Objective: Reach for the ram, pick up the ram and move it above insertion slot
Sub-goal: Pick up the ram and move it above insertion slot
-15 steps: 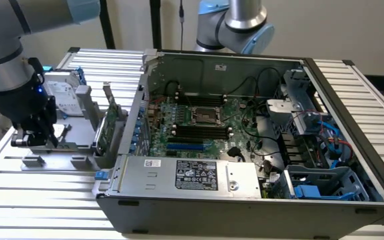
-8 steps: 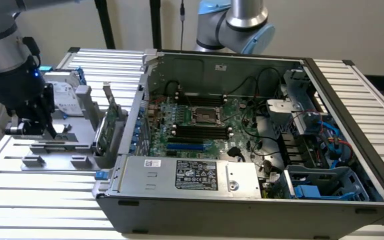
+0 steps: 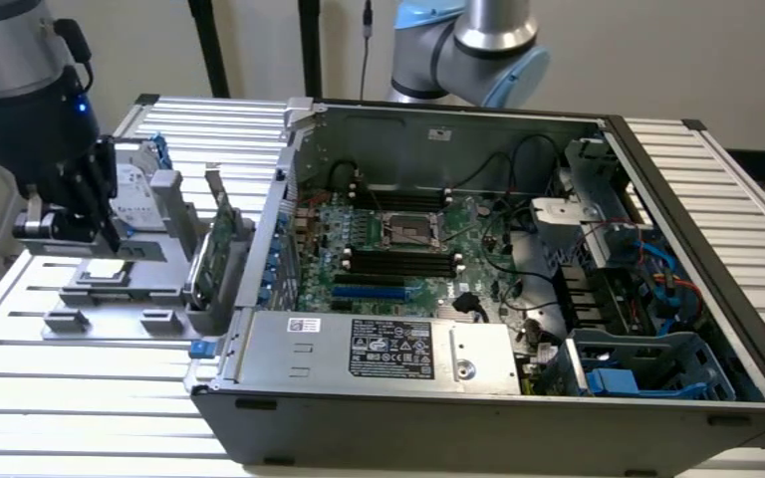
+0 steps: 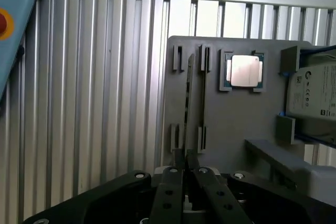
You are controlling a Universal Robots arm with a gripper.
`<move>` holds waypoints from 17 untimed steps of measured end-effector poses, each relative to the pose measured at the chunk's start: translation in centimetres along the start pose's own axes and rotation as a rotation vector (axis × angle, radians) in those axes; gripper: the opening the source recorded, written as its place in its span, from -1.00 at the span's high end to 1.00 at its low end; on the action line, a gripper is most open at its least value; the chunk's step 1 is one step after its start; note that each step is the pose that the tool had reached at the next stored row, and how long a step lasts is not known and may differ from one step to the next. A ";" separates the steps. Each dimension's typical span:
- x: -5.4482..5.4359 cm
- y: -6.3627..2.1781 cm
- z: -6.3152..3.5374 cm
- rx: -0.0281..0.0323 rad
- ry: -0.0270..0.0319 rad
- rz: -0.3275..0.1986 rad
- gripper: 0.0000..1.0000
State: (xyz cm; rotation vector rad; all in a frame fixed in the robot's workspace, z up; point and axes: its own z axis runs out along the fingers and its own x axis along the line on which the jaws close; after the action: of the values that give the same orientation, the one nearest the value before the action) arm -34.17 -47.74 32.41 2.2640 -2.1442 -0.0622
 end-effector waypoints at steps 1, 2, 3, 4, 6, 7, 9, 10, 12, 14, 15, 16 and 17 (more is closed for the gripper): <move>0.0 -0.37 -0.44 -0.0010 -0.0002 0.000 0.73; 0.0 -0.75 -0.86 -0.0021 -0.0003 0.000 0.73; 0.1 -1.14 -1.29 -0.0031 -0.0003 0.000 0.73; 0.1 -1.53 -1.72 -0.0040 -0.0002 0.000 0.73; 0.1 -2.30 -2.52 -0.0052 -0.0006 0.000 0.73; 0.1 -2.69 -2.92 -0.0058 -0.0007 0.000 0.73; 0.1 -3.53 -3.80 -0.0069 -0.0010 0.000 0.73; 0.2 -3.94 -4.24 -0.0074 -0.0010 0.000 0.73; 0.2 -4.75 -5.10 -0.0083 -0.0014 0.000 0.73; 0.2 -5.52 -5.92 -0.0091 -0.0017 0.000 0.73; 0.2 -5.89 -6.33 -0.0096 -0.0018 0.000 0.73; 0.2 -6.24 -6.73 -0.0098 -0.0020 0.000 0.73; 0.2 -6.57 -7.11 -0.0101 -0.0022 0.000 0.73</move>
State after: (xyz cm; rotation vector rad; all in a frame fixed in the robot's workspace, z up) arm -27.28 -47.69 39.21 2.2599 -2.1395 -0.0753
